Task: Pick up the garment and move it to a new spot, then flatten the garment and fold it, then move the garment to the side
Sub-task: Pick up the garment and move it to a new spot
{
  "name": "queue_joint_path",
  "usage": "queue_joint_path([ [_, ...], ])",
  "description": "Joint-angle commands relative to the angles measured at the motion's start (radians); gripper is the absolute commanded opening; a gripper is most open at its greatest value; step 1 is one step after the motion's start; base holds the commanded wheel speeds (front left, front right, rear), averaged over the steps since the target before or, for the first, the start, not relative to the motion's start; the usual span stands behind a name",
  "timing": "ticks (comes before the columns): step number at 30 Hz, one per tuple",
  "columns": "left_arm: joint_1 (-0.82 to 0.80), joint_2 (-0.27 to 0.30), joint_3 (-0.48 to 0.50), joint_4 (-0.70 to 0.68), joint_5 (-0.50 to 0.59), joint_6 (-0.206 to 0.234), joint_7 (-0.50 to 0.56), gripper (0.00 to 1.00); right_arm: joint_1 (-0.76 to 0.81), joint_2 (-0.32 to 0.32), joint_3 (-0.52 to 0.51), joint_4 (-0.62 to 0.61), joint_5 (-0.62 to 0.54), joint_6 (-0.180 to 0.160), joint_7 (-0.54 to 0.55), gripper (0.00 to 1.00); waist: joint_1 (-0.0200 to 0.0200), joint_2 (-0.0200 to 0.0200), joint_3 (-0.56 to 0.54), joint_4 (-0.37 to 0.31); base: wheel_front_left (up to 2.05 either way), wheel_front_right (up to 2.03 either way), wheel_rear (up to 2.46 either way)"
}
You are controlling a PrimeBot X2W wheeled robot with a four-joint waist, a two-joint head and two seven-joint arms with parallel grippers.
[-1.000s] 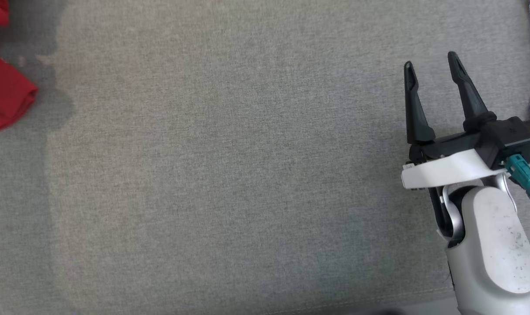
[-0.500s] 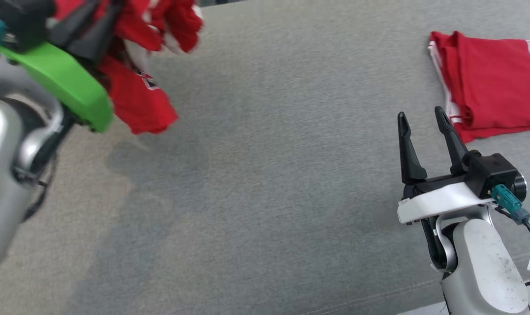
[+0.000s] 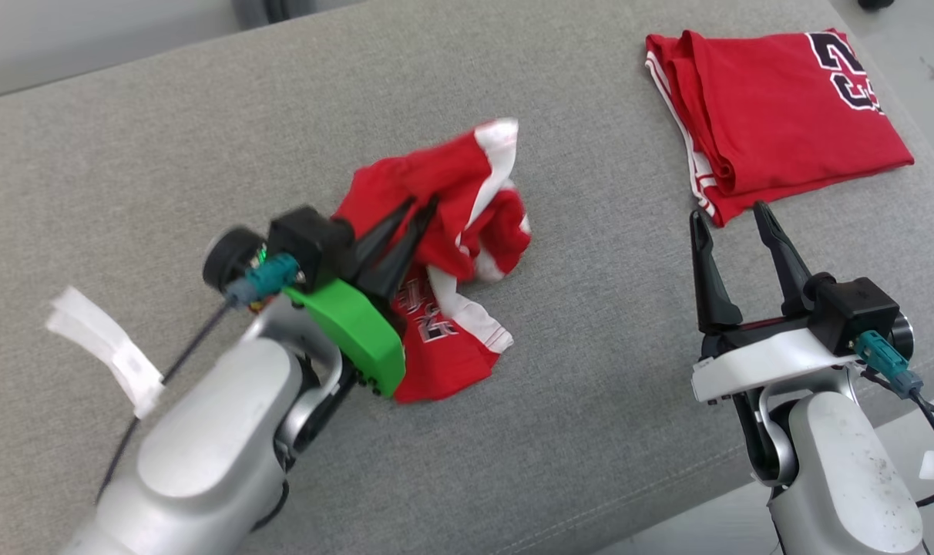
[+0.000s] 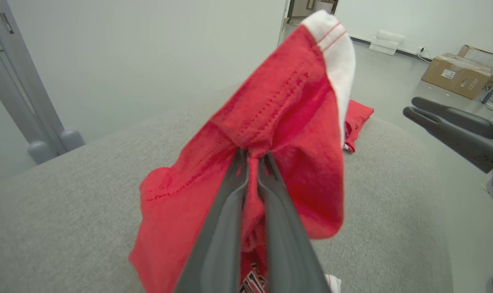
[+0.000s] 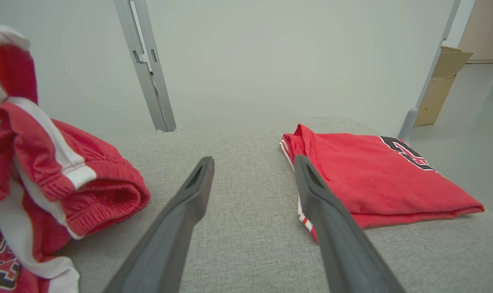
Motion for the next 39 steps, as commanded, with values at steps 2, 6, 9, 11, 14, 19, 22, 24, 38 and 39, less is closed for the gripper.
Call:
queue_joint_path([
  [2, 0.029, -0.021, -0.014, 0.080, 0.011, -0.006, -0.039, 0.00, -0.014, 0.000, 0.003, 0.003, 0.007, -0.002, -0.004, 1.00, 0.0000, -0.0001, 0.034, -0.017, 0.00, 0.00, 0.00],
  [6, 0.043, -0.062, -0.030, 0.196, 0.014, -0.014, -0.096, 0.00, -0.011, 0.000, 0.005, 0.009, 0.003, -0.002, -0.004, 1.00, 0.0000, -0.0001, 0.033, -0.005, 0.00, 0.00, 0.00],
  [9, 0.039, -0.085, -0.031, 0.259, 0.017, -0.020, -0.138, 1.00, -0.005, 0.000, 0.011, 0.018, 0.002, -0.002, -0.004, 1.00, 0.0000, -0.0001, 0.019, 0.010, 0.00, 0.00, 0.00],
  [11, 0.033, -0.094, -0.032, 0.286, 0.022, -0.023, -0.156, 1.00, -0.003, 0.000, 0.017, 0.026, 0.004, -0.002, -0.004, 1.00, 0.0000, -0.0001, 0.007, 0.022, 0.00, 0.00, 0.00],
  [14, 0.027, -0.107, -0.027, 0.307, 0.027, -0.023, -0.177, 1.00, 0.002, -0.001, 0.024, 0.036, 0.003, -0.002, -0.004, 1.00, 0.0000, -0.0001, -0.016, 0.039, 0.00, 0.00, 0.00],
  [19, 0.038, -0.112, -0.008, 0.301, 0.034, -0.021, -0.195, 1.00, 0.011, -0.001, 0.018, 0.052, -0.009, -0.002, -0.004, 1.00, 0.0000, -0.0001, -0.062, 0.073, 0.00, 0.00, 0.00],
  [22, 0.060, -0.103, 0.009, 0.280, 0.039, -0.011, -0.200, 1.00, 0.020, -0.001, 0.013, 0.056, -0.014, -0.002, -0.004, 1.00, 0.0000, -0.0001, -0.085, 0.091, 0.00, 0.00, 0.00],
  [24, 0.075, -0.097, 0.034, 0.254, 0.041, 0.004, -0.203, 1.00, 0.024, -0.001, 0.007, 0.056, -0.021, -0.002, -0.004, 1.00, 0.0000, -0.0001, -0.099, 0.105, 0.00, 0.00, 0.00],
  [38, 0.381, -0.084, 0.325, 0.025, 0.116, 0.114, -0.203, 1.00, 0.059, -0.001, -0.003, 0.062, -0.046, -0.002, -0.004, 1.00, 0.0000, -0.0001, -0.163, 0.189, 0.00, 0.00, 0.00],
  [39, 0.405, -0.088, 0.347, 0.014, 0.124, 0.120, -0.203, 1.00, 0.060, -0.001, -0.004, 0.063, -0.044, -0.002, -0.004, 1.00, 0.0000, -0.0001, -0.168, 0.193, 0.00, 0.00, 0.00],
])
